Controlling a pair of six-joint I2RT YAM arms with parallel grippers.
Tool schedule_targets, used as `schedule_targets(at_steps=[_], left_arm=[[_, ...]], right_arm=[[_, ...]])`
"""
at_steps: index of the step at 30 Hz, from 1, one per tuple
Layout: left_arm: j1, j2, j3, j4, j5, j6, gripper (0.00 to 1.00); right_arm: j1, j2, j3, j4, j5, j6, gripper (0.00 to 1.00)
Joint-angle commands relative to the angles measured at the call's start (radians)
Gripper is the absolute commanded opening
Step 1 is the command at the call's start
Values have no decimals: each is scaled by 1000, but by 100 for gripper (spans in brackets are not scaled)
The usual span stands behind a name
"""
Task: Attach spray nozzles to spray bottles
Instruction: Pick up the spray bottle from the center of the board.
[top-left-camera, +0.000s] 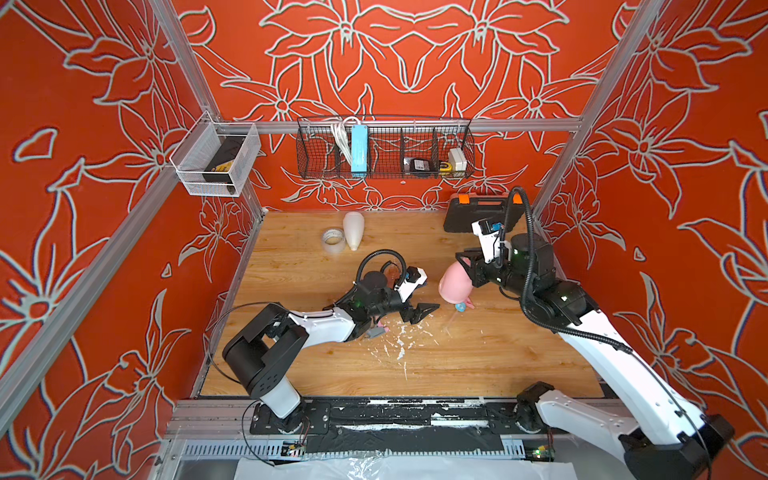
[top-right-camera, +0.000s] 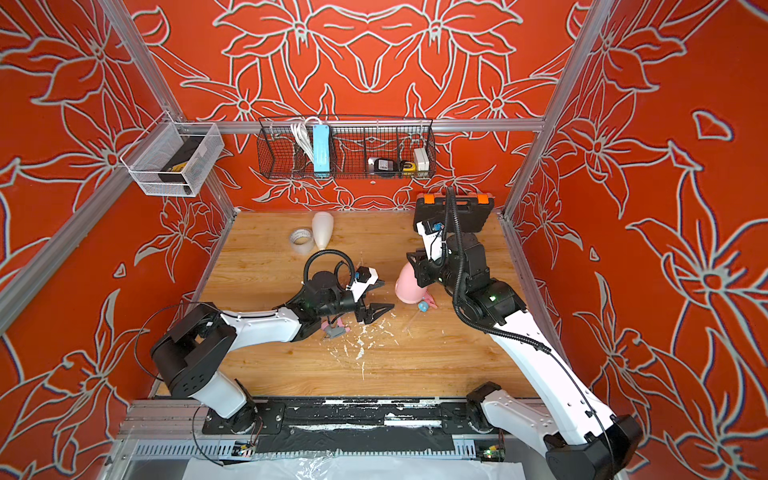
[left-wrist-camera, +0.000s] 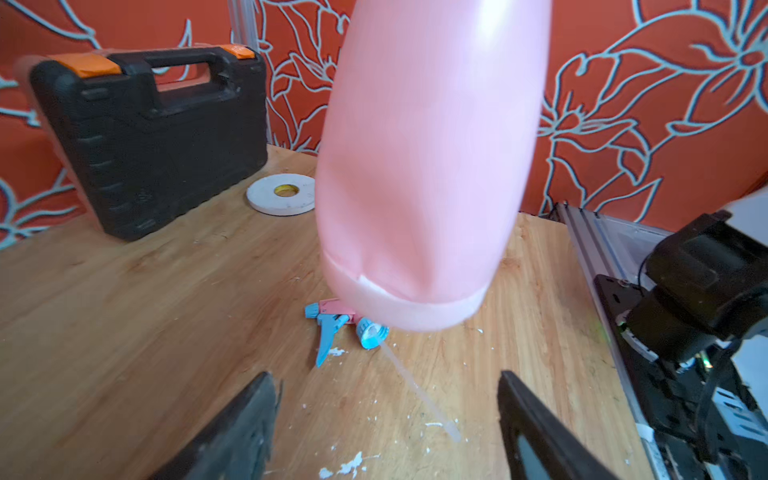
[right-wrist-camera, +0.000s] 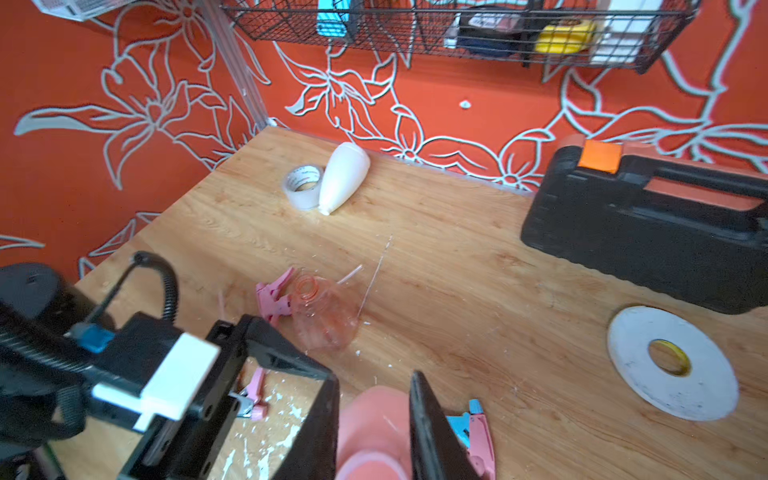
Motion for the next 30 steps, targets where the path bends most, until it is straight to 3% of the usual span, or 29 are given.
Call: schedule_targets(at_steps=[1,14,30], left_arm=[[3,22,25,61,62,33,81],[6,39,39,110,136,-6,82],[6,35,37,119,156,-18,79]], right_arm=[[3,-26,-1,-9,-117,-15,0],[9,-3,-14,80,-238,26,0],[68,44,5,90,-207,14,0]])
